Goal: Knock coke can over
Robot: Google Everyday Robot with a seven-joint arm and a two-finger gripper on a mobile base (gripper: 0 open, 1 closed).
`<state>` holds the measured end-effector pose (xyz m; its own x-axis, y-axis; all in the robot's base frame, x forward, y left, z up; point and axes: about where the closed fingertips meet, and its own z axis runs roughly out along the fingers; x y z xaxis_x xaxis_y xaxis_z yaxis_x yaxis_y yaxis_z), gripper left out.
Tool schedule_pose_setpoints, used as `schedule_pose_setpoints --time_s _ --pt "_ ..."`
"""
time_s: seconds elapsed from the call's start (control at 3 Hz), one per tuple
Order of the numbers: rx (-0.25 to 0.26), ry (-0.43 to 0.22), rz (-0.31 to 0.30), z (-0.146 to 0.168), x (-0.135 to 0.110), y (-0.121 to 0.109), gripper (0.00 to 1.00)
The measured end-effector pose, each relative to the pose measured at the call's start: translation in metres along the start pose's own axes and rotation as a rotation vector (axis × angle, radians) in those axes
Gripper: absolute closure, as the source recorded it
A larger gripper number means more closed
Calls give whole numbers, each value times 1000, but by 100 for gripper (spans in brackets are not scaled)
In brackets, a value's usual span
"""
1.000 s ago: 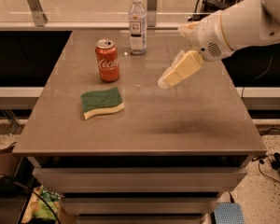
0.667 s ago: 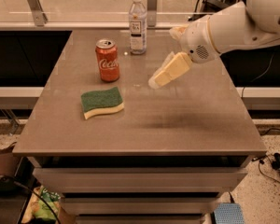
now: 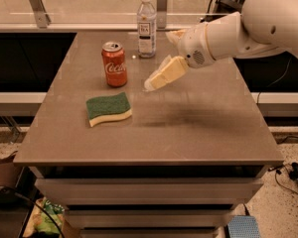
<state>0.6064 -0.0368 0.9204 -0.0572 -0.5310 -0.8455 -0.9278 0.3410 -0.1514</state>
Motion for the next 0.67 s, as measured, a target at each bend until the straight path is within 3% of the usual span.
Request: schedule_pose_setpoints --time_s 0.67 --pt "-33 -117 21 37 -5 11 0"
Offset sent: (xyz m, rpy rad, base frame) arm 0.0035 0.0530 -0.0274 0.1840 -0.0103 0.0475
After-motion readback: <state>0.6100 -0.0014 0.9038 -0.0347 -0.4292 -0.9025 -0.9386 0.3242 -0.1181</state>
